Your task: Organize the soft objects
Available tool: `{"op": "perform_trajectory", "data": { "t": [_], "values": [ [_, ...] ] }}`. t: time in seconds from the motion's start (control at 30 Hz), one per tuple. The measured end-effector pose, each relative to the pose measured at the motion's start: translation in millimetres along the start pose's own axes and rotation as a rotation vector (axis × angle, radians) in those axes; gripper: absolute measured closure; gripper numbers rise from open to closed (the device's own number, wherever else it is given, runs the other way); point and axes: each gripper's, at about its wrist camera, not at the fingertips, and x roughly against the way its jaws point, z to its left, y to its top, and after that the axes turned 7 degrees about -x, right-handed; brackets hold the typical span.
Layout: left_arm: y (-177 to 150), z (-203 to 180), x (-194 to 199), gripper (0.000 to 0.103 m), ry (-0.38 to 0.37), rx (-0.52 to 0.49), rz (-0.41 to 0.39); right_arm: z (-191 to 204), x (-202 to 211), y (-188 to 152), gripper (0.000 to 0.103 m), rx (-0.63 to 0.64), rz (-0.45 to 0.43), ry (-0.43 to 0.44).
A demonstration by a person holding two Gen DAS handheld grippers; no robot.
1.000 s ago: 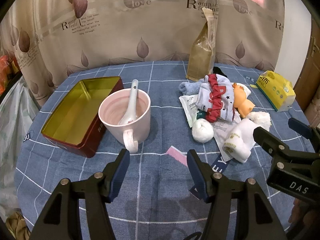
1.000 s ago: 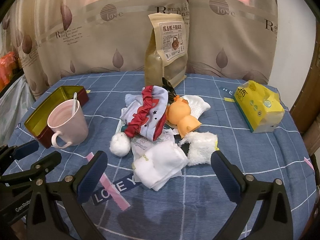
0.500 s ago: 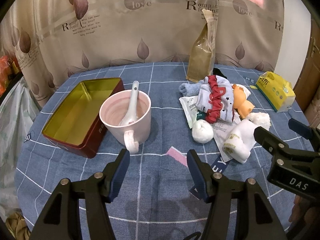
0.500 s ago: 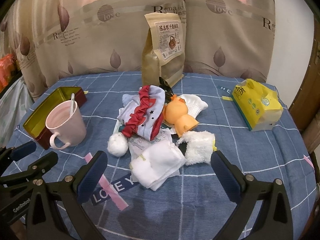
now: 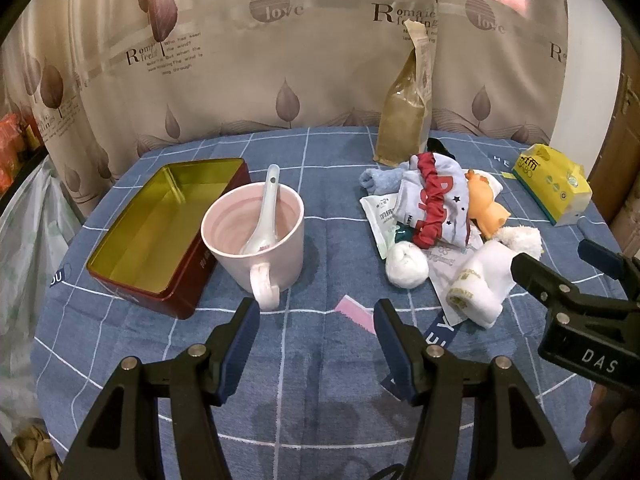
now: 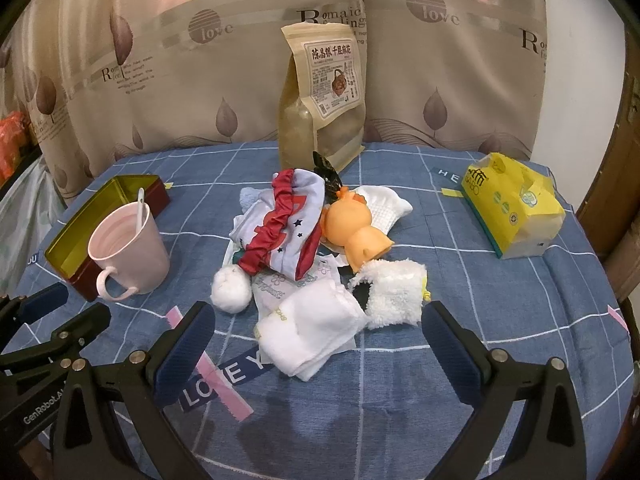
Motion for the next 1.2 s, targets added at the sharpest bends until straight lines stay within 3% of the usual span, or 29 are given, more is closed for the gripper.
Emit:
{"op": "perform_trajectory", "data": {
  "t": [1.2],
  "values": [
    [-2, 0, -1, 0.042, -0.003, -0.001, 0.008, -14, -7, 3, 0.001, -0.030, 0.017, -0.011]
  ]
}}
